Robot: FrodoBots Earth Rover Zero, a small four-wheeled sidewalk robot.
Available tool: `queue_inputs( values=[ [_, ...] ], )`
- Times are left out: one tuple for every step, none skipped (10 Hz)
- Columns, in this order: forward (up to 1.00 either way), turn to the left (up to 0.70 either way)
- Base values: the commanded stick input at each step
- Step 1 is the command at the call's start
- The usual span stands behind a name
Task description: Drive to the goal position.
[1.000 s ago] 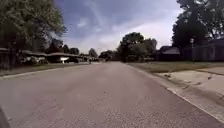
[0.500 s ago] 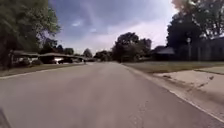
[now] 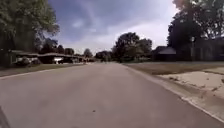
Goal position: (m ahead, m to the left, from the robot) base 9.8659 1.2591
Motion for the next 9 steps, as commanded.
queue_inputs(
  values=[
    [0.70, 0.03],
    [0.70, 0.03],
    [0.70, 0.03],
    [0.70, 0.03],
    [0.70, 0.03],
    [0.70, 0.03],
    [0.70, 0.03],
    [0.70, 0.03],
    [0.70, 0.03]
  ],
)
